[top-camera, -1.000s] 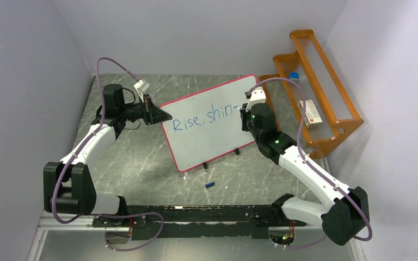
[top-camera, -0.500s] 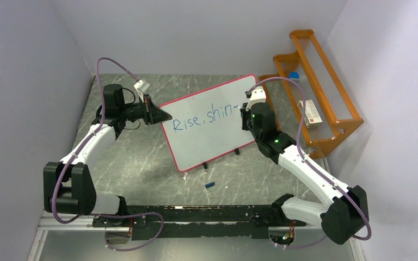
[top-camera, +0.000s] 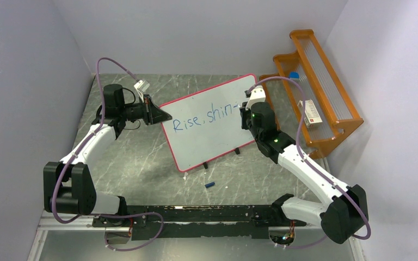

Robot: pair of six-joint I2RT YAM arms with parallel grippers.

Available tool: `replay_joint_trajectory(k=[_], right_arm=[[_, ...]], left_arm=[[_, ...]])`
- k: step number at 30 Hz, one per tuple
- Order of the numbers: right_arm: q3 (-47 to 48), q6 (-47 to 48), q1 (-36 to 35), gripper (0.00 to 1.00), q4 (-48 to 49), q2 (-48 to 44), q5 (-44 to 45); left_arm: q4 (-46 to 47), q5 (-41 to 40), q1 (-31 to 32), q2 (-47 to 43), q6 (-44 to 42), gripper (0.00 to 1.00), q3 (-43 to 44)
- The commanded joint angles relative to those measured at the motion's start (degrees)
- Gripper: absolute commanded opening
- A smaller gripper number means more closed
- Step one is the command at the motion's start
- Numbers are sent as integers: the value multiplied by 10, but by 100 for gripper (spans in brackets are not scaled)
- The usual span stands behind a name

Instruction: Write a sentence on the whiteboard

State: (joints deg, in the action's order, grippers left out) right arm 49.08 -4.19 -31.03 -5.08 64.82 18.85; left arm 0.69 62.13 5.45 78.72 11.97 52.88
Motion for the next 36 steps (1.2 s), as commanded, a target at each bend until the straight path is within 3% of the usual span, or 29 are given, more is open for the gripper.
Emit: replay_joint_trajectory(k=[1,36], right_arm=[[16,3,5,0,30,9,-14],[14,9,5,0,15,2,-56]], left_arm=[[-53,-56,14,21,-66,5,-11],[-53,-58,14,19,-66,5,-10]])
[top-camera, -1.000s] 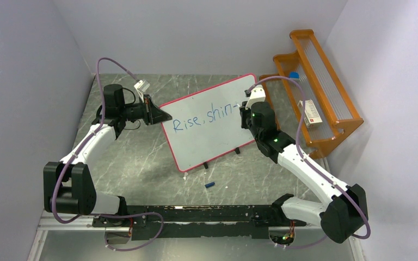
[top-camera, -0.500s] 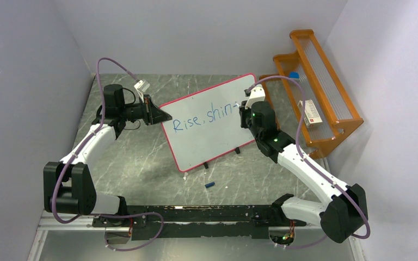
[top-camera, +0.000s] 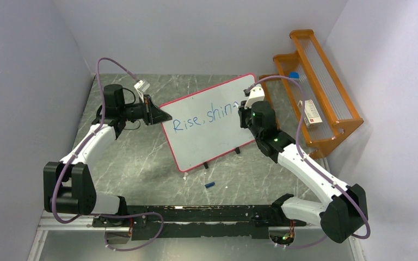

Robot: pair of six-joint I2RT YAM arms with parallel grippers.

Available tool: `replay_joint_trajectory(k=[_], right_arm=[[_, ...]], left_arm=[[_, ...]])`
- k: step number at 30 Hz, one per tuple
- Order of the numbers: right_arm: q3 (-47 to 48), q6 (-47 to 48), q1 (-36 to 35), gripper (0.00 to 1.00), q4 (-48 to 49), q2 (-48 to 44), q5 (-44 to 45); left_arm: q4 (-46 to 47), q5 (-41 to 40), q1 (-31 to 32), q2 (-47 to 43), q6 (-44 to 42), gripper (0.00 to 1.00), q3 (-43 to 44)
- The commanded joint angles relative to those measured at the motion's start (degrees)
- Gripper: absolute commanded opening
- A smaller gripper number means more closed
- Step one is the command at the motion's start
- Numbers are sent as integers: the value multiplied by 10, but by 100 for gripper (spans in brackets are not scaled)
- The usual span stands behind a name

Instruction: Write a sentence on the whiteboard

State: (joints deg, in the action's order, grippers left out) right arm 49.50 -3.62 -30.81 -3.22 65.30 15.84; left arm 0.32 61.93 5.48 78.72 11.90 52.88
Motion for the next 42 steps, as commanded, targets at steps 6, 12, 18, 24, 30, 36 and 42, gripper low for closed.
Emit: replay_joint_trajectory(k=[6,12,18,24,30,36,42], right_arm=[[2,1,3,0,-18,-8,-32],[-8,-2,3,0,-33,-17,-37],[-20,-3,3,0,-47,-27,-35],[-32,-4,3,0,-56,-35,-29],[-34,1,3,0,-58,-33,5],[-36,4,4,0,-37,-32,37],[-33,7,4,0,-19,-37,37]], left_arm=[[-49,-57,14,19,-65,5,-10],[-48,-56,14,19,-64,5,-10],[-50,-58,14,19,-65,5,-10],[-50,-57,14,19,-65,5,-10],[-51,-57,14,18,-66,5,-11],[-50,-56,14,18,-66,5,-10],[-51,-58,14,19,-67,5,-10]])
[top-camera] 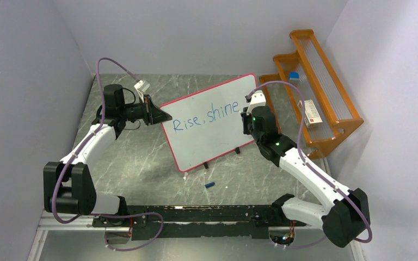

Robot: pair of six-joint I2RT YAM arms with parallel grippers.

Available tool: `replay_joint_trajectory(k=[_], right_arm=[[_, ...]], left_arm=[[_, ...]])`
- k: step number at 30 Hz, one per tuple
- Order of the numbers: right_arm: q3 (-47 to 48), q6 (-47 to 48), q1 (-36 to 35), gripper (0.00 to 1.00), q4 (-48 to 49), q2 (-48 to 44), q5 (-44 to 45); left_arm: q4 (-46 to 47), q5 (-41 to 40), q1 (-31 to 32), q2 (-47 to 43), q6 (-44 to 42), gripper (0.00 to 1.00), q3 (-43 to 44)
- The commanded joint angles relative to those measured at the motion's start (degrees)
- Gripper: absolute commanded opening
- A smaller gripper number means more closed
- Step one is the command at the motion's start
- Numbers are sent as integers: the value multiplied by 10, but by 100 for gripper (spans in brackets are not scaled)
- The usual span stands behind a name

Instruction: Write a sentence on the whiteboard

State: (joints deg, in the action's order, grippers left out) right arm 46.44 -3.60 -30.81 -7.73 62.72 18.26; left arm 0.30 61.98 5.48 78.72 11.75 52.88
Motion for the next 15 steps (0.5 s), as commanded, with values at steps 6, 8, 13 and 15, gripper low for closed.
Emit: replay_joint_trajectory(k=[6,8,13,15], right_arm=[[0,10,4,0,8,-41,-14],[-2,7,3,0,-1,-51,-27],[-9,0,2,0,-21,-74,-55],[-16,-3,1,0,-27,-85,-65]], left_arm=[[-53,-60,14,19,-66,5,-9],[-52,-60,14,19,-66,5,-9],[-53,-62,14,18,-66,5,-9],[-53,-62,14,17,-66,5,-9]])
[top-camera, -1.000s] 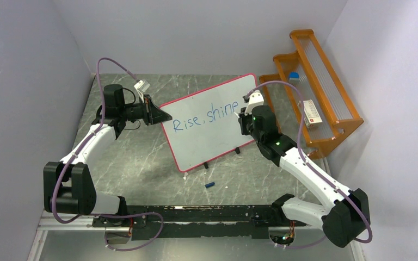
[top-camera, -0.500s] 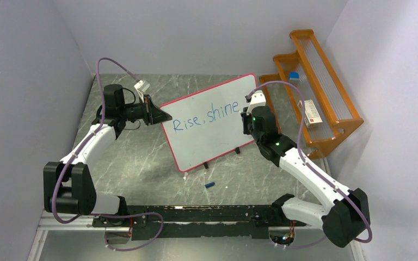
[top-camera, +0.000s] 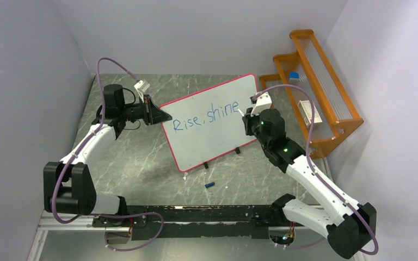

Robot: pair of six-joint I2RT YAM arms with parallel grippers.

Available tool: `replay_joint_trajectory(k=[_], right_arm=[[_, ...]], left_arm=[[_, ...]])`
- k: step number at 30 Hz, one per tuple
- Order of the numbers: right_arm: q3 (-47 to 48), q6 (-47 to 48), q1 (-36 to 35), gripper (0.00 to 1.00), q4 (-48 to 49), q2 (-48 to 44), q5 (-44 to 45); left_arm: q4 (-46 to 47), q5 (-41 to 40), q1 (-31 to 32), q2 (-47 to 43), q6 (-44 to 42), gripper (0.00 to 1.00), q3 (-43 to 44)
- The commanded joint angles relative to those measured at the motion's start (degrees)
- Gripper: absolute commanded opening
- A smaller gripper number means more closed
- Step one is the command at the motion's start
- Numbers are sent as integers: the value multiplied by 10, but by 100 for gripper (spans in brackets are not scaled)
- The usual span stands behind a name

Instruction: Write a sentence on the whiteboard

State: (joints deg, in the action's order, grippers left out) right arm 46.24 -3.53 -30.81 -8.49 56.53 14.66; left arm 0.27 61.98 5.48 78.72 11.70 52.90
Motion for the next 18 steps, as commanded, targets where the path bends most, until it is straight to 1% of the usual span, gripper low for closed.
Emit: replay_joint_trajectory(k=[1,13,16,18], right_arm=[[-18,-6,1,0,-21,-28,-32],[-62,-29,-34,0,-46,-93,-49],[-73,-37,-65,0,-42,-97,-36],[-80,-42,-103,0,-36,-95,-12]], left_arm=[[-53,-62,14,16,-66,5,-10],[-61,-74,14,13,-69,5,-9],[-59,-76,14,11,-68,5,-10],[-60,-76,14,10,-69,5,-11]])
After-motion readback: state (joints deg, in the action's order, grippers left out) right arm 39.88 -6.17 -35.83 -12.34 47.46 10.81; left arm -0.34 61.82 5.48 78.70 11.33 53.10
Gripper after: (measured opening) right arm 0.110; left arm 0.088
